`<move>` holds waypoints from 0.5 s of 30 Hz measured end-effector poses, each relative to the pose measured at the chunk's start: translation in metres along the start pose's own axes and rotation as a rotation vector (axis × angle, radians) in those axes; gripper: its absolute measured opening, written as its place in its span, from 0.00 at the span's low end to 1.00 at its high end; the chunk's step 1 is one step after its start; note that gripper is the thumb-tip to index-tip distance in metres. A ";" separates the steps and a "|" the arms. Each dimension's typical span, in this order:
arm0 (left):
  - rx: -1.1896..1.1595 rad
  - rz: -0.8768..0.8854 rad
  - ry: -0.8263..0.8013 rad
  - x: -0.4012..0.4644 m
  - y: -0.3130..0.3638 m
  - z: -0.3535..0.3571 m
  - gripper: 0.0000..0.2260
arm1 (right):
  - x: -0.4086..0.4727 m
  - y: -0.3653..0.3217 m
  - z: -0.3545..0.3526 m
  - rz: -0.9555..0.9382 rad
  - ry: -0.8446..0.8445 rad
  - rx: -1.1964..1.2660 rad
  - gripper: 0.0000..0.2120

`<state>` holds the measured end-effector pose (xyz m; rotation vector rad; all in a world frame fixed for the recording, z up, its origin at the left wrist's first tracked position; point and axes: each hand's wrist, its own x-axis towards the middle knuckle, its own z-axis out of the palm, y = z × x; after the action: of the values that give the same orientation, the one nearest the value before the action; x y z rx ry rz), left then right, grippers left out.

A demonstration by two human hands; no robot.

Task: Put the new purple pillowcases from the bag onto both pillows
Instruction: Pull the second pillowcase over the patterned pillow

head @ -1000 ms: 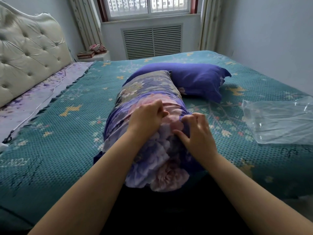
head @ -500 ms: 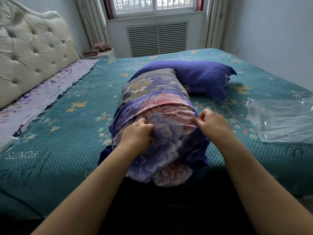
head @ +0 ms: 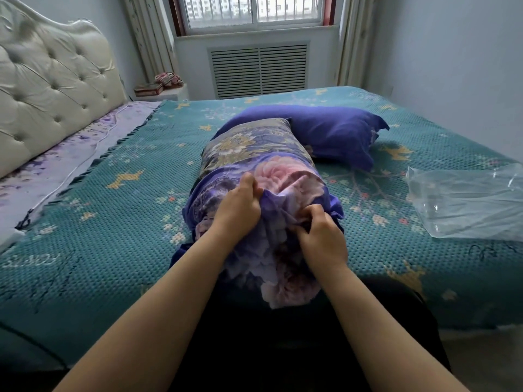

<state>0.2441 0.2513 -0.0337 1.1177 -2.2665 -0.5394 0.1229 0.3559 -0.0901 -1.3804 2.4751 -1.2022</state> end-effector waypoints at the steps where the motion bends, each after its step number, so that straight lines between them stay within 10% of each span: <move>1: -0.073 -0.033 -0.021 0.003 -0.003 0.002 0.05 | 0.001 0.002 0.000 -0.012 0.040 -0.009 0.12; 7: 0.070 0.056 -0.254 0.004 -0.014 0.004 0.19 | 0.011 0.012 -0.013 -0.002 0.232 0.049 0.06; 15: 0.351 -0.018 0.164 -0.010 -0.028 -0.004 0.11 | 0.093 0.015 -0.043 0.052 0.095 0.468 0.04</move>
<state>0.2685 0.2430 -0.0491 1.2972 -2.2600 -0.0506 0.0397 0.3163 -0.0425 -1.1453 2.0698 -1.7251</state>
